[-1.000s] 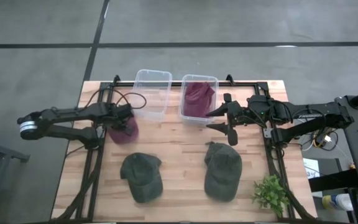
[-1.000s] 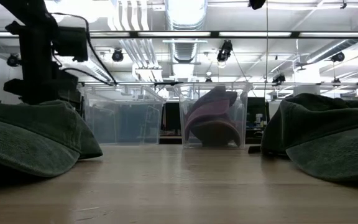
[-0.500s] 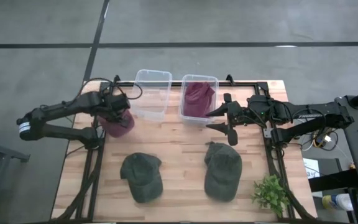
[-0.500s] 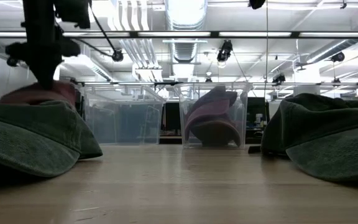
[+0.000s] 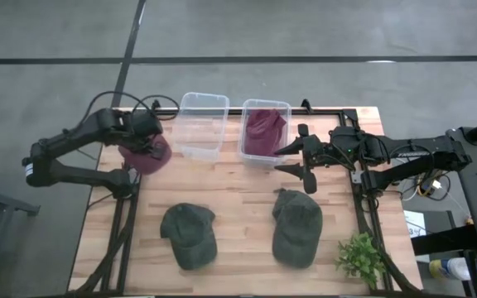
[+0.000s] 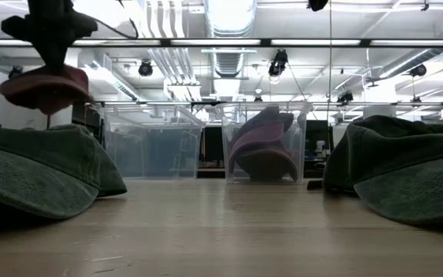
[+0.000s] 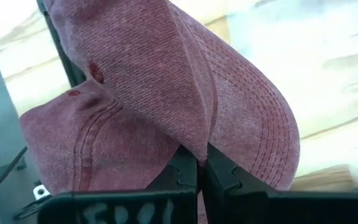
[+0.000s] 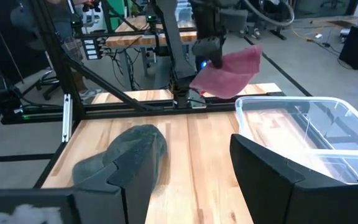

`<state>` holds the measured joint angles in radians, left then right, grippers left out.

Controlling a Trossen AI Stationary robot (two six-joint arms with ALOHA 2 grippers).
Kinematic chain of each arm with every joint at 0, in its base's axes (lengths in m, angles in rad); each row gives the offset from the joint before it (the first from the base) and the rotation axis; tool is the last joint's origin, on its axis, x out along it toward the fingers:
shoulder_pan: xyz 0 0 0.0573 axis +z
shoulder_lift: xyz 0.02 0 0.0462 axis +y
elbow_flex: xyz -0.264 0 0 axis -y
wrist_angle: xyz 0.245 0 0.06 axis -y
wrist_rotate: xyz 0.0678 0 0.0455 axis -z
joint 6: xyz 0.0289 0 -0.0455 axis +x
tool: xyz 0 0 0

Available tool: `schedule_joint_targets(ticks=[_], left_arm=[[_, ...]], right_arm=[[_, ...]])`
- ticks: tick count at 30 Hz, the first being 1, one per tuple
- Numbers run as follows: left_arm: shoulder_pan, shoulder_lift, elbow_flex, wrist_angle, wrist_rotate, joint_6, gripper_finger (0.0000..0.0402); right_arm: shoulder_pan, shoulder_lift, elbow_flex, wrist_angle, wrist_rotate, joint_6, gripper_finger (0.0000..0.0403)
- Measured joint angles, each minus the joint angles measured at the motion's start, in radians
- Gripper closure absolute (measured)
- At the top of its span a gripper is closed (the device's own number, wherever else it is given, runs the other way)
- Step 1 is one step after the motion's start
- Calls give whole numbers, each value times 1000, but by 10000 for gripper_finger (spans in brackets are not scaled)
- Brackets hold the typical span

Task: Pick & Place hat
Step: Put the red cap into the right transparent bin

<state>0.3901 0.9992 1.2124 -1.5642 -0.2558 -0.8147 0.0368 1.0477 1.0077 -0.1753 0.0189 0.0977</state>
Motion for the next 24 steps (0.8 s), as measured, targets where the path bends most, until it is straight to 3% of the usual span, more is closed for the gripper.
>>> schedule_joint_targets(ticks=[5, 12, 24], left_arm=[[-5, 34, 94, 36, 0, 68, 401], [-44, 123, 296, 231, 1, 267, 401], [-142, 417, 508, 511, 12, 595, 401]], right_arm=[[0, 0, 0, 0, 0, -2, 199], [0, 0, 0, -1, 0, 4, 199], [0, 0, 0, -1, 0, 8, 199]])
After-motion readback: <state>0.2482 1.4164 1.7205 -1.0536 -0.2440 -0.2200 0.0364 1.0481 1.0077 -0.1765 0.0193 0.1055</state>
